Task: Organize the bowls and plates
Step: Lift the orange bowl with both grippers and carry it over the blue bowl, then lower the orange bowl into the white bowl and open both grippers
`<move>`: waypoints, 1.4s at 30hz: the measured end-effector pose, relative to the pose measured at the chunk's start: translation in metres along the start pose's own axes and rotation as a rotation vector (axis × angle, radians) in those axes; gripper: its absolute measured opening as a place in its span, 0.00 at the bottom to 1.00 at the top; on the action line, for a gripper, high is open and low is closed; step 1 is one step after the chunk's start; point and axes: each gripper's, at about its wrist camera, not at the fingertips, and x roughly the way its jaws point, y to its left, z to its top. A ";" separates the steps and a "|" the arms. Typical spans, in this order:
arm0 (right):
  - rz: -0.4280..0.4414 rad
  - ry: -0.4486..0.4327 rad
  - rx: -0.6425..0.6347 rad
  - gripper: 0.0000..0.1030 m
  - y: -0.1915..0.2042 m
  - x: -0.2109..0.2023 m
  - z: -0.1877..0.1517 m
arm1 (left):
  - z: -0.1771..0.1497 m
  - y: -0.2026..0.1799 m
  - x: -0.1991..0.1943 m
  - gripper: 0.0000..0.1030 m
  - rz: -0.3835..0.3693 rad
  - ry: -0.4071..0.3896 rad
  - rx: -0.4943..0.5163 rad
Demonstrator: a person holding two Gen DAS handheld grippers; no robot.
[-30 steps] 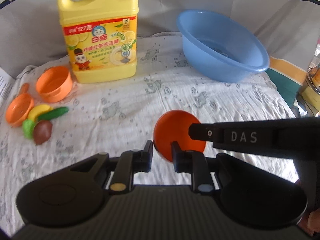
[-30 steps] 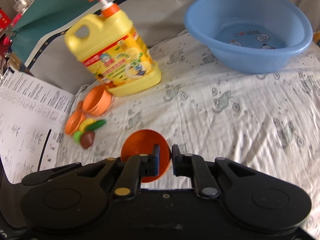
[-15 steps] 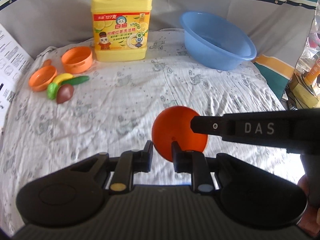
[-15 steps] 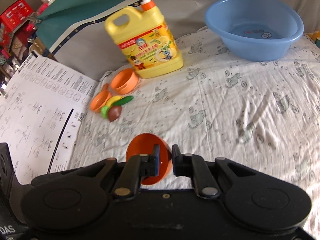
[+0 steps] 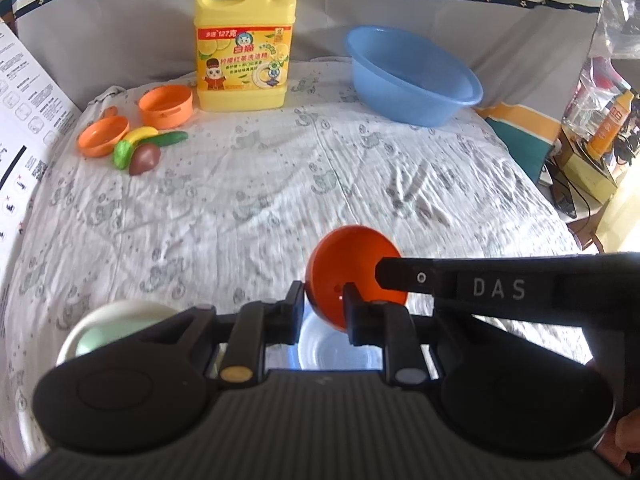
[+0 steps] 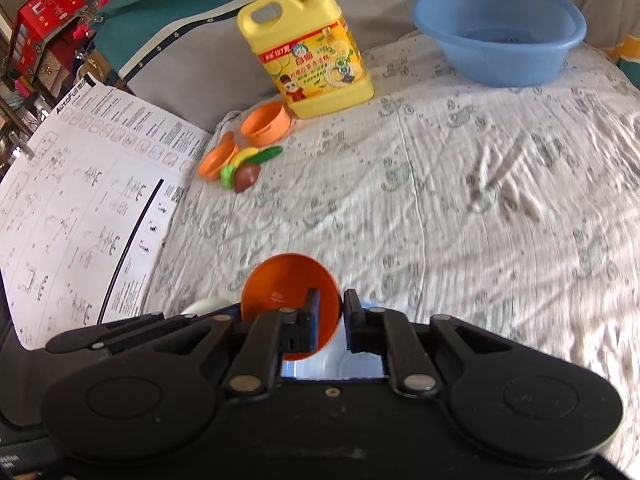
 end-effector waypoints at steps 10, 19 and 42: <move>-0.008 0.034 0.020 0.12 -0.009 -0.004 -0.027 | -0.027 -0.006 0.000 0.19 -0.017 0.037 0.001; -0.010 0.074 0.040 0.13 -0.017 0.005 -0.038 | -0.039 -0.008 0.008 0.19 -0.023 0.077 0.003; -0.011 0.096 0.056 0.31 -0.024 0.027 -0.027 | -0.030 -0.007 0.031 0.40 0.001 0.089 0.005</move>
